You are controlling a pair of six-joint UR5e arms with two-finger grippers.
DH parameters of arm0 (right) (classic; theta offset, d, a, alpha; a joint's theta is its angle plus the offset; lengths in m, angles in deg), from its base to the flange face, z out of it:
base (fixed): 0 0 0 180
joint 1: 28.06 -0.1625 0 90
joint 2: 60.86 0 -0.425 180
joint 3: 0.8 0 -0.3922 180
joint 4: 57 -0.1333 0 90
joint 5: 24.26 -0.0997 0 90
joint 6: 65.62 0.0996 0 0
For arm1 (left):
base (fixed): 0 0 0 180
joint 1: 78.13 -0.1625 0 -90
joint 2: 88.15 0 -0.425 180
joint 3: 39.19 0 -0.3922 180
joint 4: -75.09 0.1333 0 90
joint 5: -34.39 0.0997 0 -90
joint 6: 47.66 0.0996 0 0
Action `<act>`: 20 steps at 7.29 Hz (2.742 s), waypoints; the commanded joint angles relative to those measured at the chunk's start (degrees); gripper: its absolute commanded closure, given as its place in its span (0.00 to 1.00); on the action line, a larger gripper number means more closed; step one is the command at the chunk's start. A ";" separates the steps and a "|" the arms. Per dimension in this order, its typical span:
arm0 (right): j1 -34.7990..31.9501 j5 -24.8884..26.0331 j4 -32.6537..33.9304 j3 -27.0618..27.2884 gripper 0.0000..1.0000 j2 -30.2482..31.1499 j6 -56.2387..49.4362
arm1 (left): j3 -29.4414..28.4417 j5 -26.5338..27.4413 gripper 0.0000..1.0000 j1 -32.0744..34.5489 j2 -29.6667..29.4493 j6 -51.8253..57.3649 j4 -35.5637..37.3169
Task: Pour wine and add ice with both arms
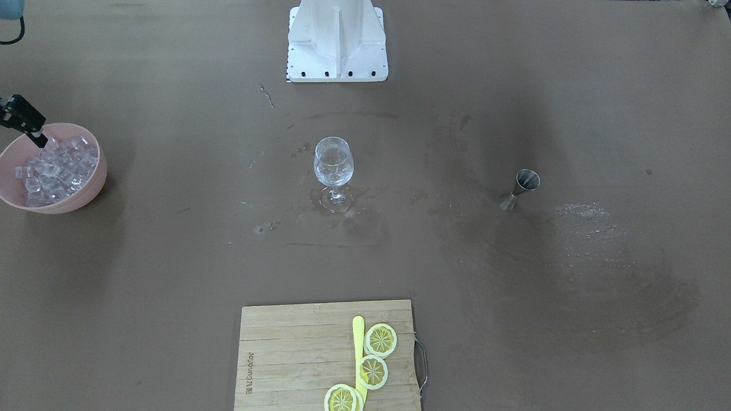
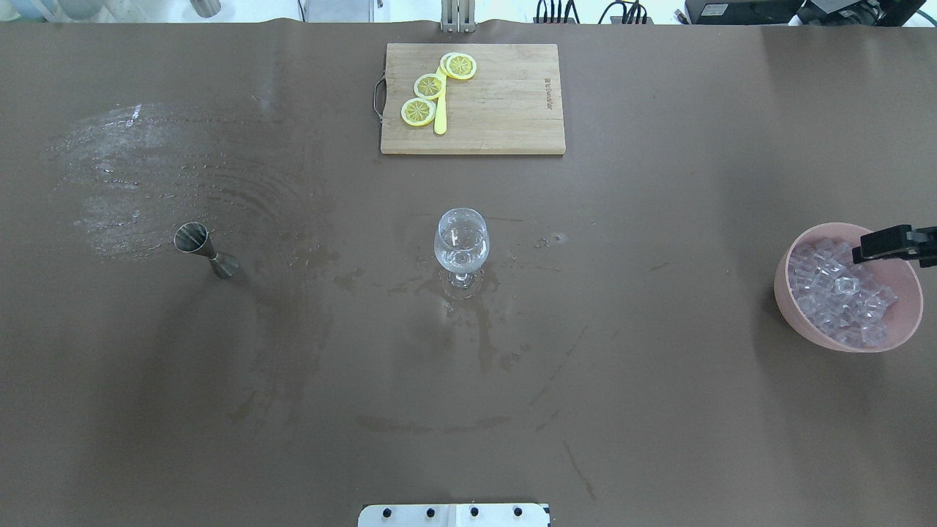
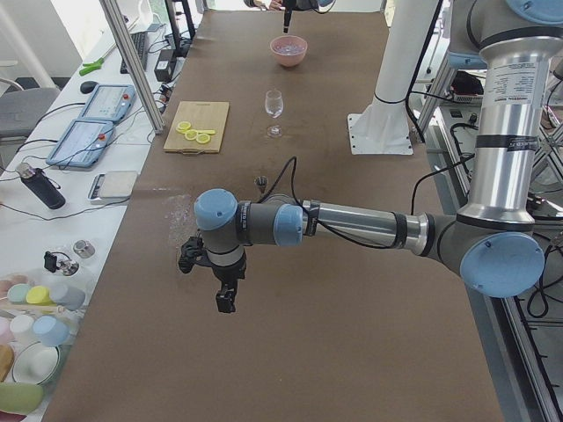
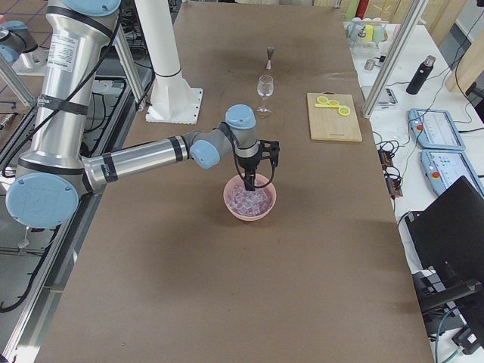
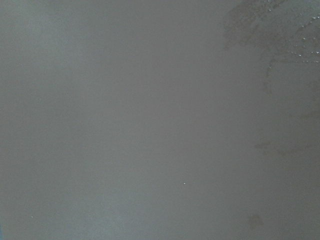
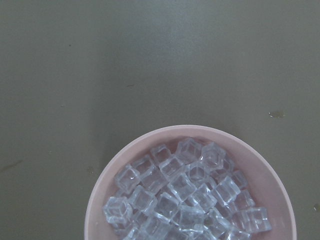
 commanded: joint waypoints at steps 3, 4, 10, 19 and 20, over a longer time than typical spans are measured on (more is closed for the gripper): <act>7.43 8.54 -3.85 -2.41 0.29 1.01 6.26 | -0.09 0.00 0.02 0.00 0.01 0.10 -0.03; 7.87 8.98 -6.82 -4.51 0.29 0.75 6.17 | -0.09 0.00 0.02 0.00 0.01 0.10 -0.03; 8.49 9.25 -12.29 -9.01 0.44 0.75 6.00 | -0.09 0.00 0.02 0.00 0.01 0.10 -0.03; 5.68 6.19 -12.03 1.78 1.00 -3.28 5.82 | -0.35 0.00 0.02 0.00 0.01 0.10 -0.03; 5.59 5.74 -11.51 1.80 1.00 -7.65 6.60 | -0.44 0.00 0.02 0.00 0.01 0.10 -0.03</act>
